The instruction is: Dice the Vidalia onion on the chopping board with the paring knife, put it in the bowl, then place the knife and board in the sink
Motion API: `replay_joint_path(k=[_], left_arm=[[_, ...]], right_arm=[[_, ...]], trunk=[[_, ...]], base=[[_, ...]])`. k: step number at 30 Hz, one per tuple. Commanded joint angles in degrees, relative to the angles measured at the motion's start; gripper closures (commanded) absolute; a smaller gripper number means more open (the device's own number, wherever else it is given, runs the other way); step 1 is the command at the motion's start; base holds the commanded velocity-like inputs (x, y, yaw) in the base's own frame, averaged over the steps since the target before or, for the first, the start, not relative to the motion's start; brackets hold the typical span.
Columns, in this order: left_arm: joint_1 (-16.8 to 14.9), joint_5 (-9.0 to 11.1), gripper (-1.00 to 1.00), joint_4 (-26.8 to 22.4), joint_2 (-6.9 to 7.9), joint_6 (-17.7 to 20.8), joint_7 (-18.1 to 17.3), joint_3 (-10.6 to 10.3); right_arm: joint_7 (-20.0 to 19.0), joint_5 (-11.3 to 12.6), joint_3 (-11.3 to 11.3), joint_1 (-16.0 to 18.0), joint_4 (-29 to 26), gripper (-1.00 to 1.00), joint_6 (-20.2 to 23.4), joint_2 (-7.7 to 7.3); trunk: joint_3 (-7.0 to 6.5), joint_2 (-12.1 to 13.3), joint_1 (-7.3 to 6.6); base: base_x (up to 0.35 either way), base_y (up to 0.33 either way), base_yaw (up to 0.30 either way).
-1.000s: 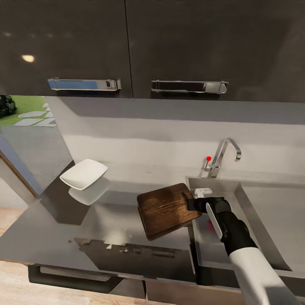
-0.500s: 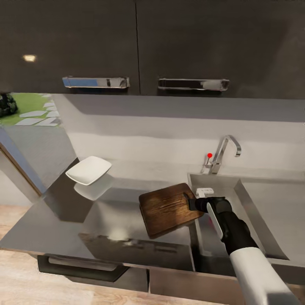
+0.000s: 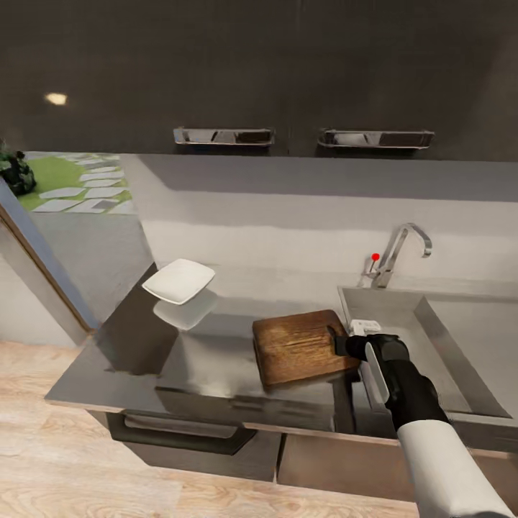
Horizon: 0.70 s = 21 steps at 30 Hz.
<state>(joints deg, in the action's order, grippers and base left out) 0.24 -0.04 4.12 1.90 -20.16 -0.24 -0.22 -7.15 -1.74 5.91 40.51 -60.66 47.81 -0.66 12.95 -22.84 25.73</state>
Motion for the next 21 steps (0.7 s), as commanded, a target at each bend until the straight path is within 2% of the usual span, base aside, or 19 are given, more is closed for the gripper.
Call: replay_joint_path(k=[1,4,8,11,13,16,21], left_arm=[[-0.06,-0.02,-1.0,0.12,0.0,-0.31,-0.02,-0.05],[-0.06,-0.12,-1.0,0.1,-0.02,-0.33,-0.02,-0.05],[-0.06,-0.21,-1.0,-0.06,-0.05,-0.39,-0.02,-0.08],[-0.06,-0.22,-1.0,-0.09,-0.05,-0.4,-0.01,-0.08],[-0.06,-0.22,-1.0,-0.09,-0.05,-0.4,-0.01,-0.11],[-0.06,-0.22,-1.0,-0.03,-0.05,-0.42,-0.01,-0.13],[-0.06,-0.22,-1.0,0.0,-0.05,-0.42,-0.02,-0.13]], right_arm=[[0.11,1.66,0.86,0.01,2.66,1.0,0.35,0.04],[0.98,1.7,2.0,0.01,2.66,1.0,0.35,0.04],[1.39,1.66,2.93,0.01,2.66,1.0,0.34,0.01],[1.59,1.66,5.75,0.01,2.69,1.0,0.35,-0.04],[2.08,1.66,6.63,0.01,2.71,1.0,0.32,-0.01],[4.1,1.66,7.19,0.01,2.72,1.0,0.28,-0.01],[4.74,1.66,7.28,0.01,2.71,1.0,0.27,-0.01]], trunk=[[0.1,-0.08,0.05],[0.1,-0.08,0.05],[0.1,-0.08,0.05],[0.1,-0.08,0.05],[0.1,-0.08,0.05],[0.1,-0.08,0.05],[0.1,-0.08,0.05]], base=[[0.062,0.324,0.0],[0.069,0.279,0.0],[0.018,0.069,0.0],[0.002,0.006,0.0],[0.001,0.002,0.0],[0.0,0.0,0.0],[0.0,0.0,0.0]])
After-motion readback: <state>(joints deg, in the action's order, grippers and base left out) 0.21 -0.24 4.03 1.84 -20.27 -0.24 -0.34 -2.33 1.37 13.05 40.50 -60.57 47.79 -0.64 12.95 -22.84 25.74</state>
